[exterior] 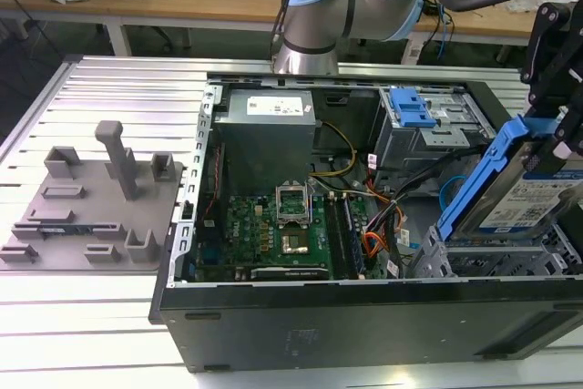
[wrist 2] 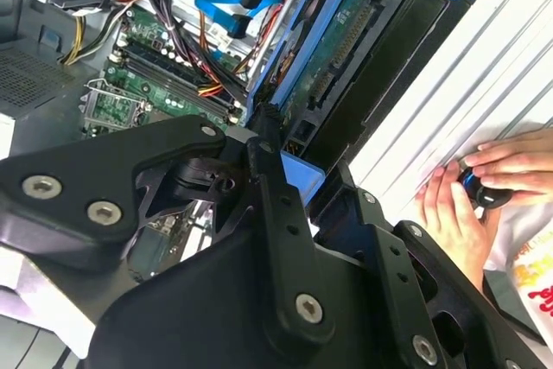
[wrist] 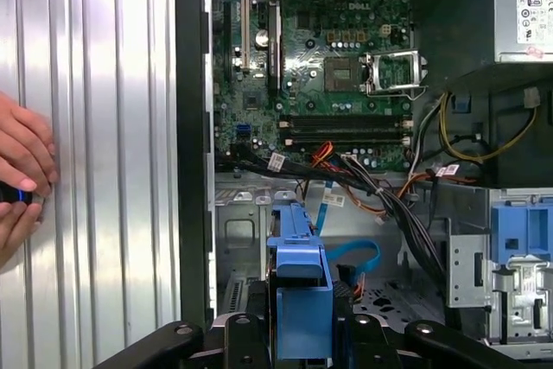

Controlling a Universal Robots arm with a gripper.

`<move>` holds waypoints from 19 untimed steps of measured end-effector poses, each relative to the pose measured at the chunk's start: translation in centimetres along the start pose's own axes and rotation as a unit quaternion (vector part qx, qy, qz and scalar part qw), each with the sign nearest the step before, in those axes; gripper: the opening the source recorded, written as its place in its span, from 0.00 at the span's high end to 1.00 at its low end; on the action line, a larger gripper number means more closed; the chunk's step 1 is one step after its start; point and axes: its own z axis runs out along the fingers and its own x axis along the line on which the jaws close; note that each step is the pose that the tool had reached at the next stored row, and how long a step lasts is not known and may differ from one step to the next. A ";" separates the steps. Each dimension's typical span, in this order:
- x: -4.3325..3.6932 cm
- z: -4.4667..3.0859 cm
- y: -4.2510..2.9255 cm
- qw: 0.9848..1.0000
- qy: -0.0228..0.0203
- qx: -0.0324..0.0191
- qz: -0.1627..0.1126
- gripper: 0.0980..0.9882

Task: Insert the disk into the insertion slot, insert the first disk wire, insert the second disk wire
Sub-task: 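Insert the disk into the insertion slot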

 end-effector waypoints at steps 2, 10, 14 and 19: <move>0.01 0.37 0.00 1.000 0.001 0.000 0.000 0.70; 0.04 1.58 -0.01 1.000 0.000 -0.002 0.000 0.70; 0.06 2.43 -0.01 1.000 0.000 -0.002 0.000 0.70; 0.09 3.99 -0.01 1.000 0.001 -0.002 0.000 0.56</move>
